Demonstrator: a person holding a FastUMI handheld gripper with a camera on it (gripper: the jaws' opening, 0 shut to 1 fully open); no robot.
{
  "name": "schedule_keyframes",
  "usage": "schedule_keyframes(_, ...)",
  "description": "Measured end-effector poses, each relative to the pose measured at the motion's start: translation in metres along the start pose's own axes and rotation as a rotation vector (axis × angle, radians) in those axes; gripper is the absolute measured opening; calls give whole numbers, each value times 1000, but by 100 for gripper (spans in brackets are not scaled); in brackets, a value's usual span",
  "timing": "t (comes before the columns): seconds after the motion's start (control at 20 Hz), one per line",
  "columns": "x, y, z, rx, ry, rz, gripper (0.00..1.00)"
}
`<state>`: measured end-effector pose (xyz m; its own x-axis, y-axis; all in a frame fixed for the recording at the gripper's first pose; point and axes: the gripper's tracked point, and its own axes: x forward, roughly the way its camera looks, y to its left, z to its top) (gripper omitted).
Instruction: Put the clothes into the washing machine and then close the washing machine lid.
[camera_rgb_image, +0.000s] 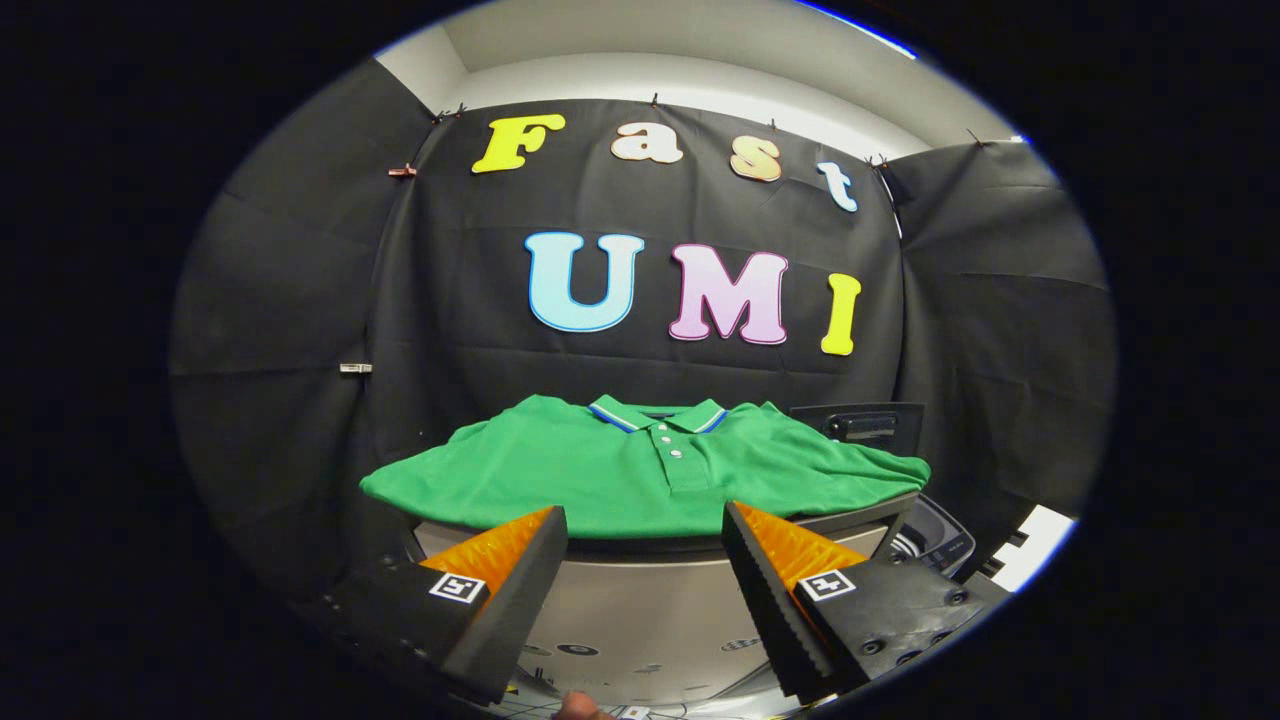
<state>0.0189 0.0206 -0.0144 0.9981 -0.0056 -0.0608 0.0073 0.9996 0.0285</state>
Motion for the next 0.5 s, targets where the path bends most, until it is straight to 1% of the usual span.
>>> schedule_keyframes(0.25,24,-2,23,23,13,15,98)
schedule_keyframes(0.35,36,-1,32,35,26,35,98)
schedule_keyframes(0.5,63,-4,42,31,70,59,98)
